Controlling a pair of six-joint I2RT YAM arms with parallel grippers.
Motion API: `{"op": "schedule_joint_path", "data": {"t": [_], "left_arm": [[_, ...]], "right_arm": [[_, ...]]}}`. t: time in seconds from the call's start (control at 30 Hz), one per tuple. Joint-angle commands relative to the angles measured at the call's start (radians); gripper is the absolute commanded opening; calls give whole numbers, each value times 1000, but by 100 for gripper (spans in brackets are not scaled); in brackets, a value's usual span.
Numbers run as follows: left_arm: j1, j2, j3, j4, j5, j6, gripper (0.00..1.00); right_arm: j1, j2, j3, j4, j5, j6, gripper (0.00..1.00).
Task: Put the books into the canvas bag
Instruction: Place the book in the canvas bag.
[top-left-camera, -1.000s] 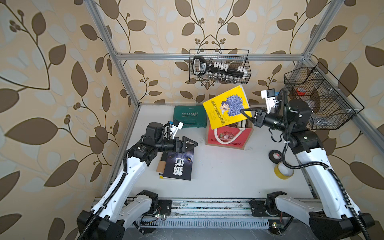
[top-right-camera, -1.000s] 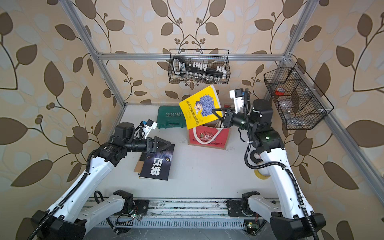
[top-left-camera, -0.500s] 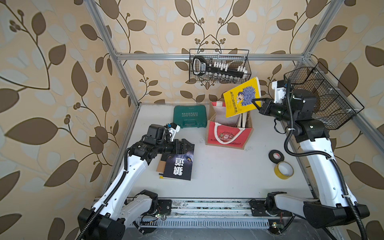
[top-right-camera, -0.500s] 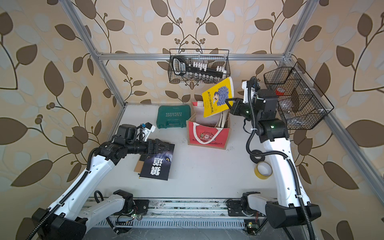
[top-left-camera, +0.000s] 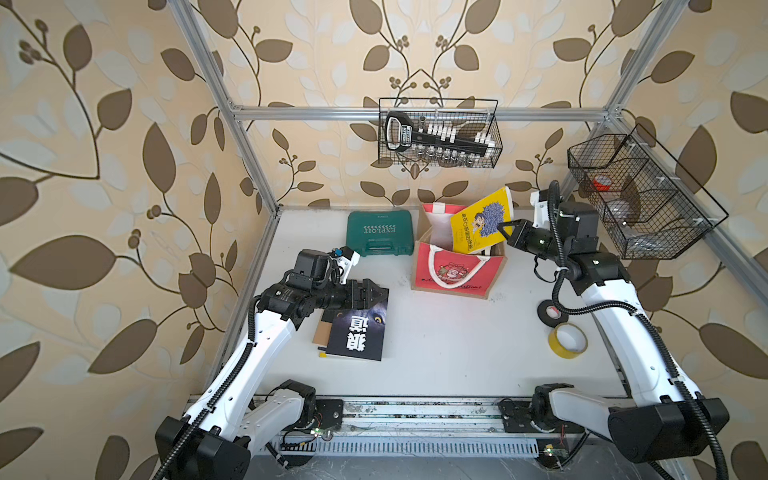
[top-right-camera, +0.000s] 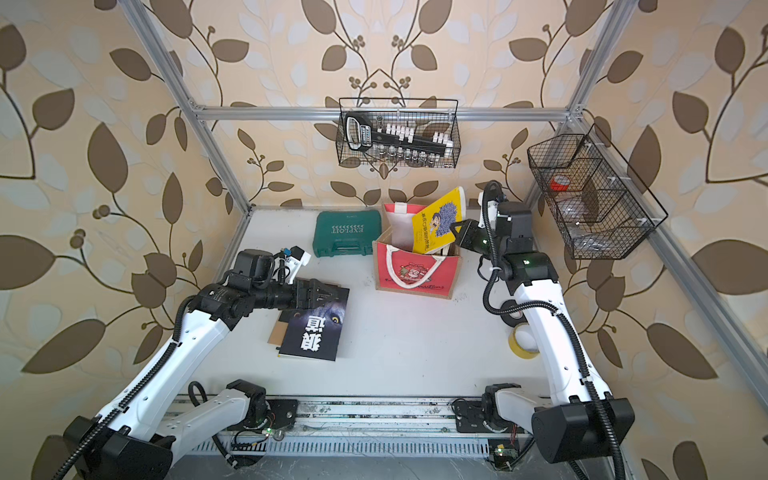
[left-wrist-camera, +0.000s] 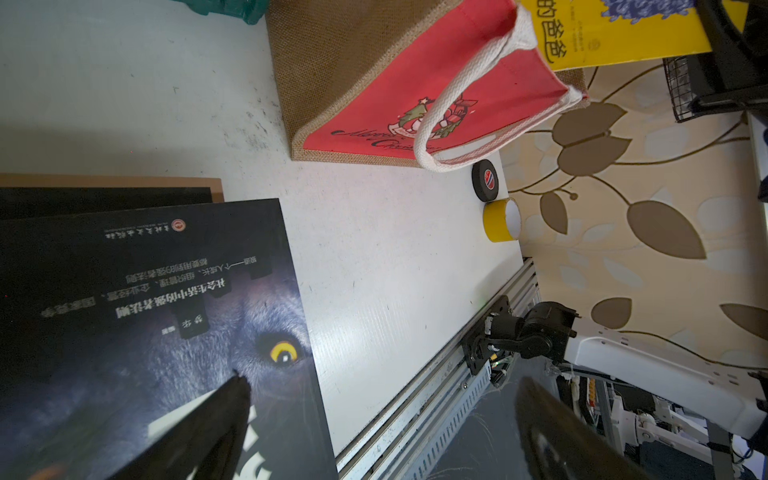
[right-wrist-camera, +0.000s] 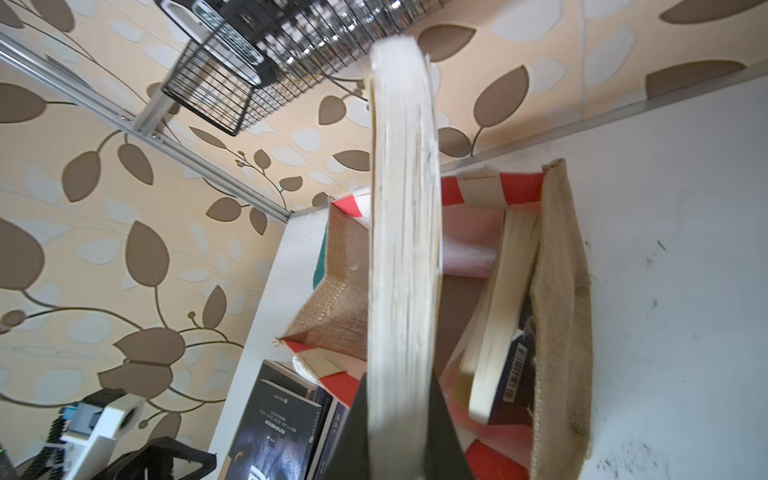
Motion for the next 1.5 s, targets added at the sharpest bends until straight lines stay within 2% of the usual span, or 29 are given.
{"op": "schedule_joint_path", "data": {"t": [0.0, 0.2, 0.33, 0.73, 1.13, 1.2, 1.33, 1.47], "left_arm": [[3, -14, 41, 4, -1, 29, 99], [3, -6, 44, 7, 2, 27, 99], [3, -8, 42, 7, 2, 28, 99], [3, -7, 46, 10, 14, 27, 99], [3, -9, 46, 8, 11, 26, 99], [3, -8, 47, 7, 11, 26, 99], [3, -4, 47, 8, 11, 27, 99], [3, 0, 48, 10, 14, 27, 99]], "right_arm": [[27, -5, 0, 101, 105, -9, 0], [184, 53, 45, 33, 411, -55, 0], [252, 95, 61, 13, 563, -58, 0], [375, 251, 158, -53, 858, -55, 0], [374, 344, 187, -35, 806, -48, 0], [370, 349, 182, -29, 796, -47, 3], [358, 345, 165, -25, 786, -44, 16], [343, 334, 145, -18, 776, -45, 22]]}}
